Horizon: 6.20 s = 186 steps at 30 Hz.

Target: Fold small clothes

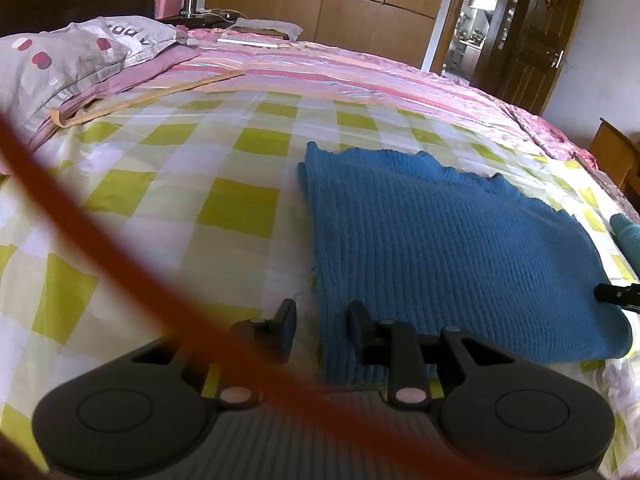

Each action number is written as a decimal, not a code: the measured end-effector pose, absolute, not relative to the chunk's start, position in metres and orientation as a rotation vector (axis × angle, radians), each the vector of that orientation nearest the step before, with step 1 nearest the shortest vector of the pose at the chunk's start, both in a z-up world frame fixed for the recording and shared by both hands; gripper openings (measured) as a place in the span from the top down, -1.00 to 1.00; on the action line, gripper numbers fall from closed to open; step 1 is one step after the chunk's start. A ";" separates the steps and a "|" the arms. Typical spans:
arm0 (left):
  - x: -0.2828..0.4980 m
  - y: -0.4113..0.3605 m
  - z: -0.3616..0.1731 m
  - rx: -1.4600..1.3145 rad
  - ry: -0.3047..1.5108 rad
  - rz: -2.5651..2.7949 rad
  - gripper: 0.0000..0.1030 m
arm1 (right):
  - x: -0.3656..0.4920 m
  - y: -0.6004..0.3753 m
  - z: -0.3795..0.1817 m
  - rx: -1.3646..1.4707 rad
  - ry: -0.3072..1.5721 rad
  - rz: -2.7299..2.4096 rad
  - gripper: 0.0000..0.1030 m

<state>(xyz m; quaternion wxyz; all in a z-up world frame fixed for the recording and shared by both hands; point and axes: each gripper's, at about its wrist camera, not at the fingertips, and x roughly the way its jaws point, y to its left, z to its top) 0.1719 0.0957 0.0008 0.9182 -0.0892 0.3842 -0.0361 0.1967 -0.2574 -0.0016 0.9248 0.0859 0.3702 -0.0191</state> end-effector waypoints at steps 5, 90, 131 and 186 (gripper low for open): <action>0.173 0.094 -0.002 -0.171 0.803 -0.077 0.32 | 0.200 -0.261 -0.010 0.213 0.791 -0.049 0.26; 0.154 0.102 -0.007 -0.247 0.714 -0.198 -0.46 | 0.316 -0.012 0.043 -0.151 0.880 0.391 0.63; 0.173 -0.096 0.071 -0.118 0.631 -0.543 0.46 | 0.292 -0.278 0.079 0.413 0.764 0.325 0.68; 0.155 -0.059 0.033 -0.047 0.754 -0.397 0.03 | 0.194 -0.329 0.017 0.427 0.838 0.264 0.26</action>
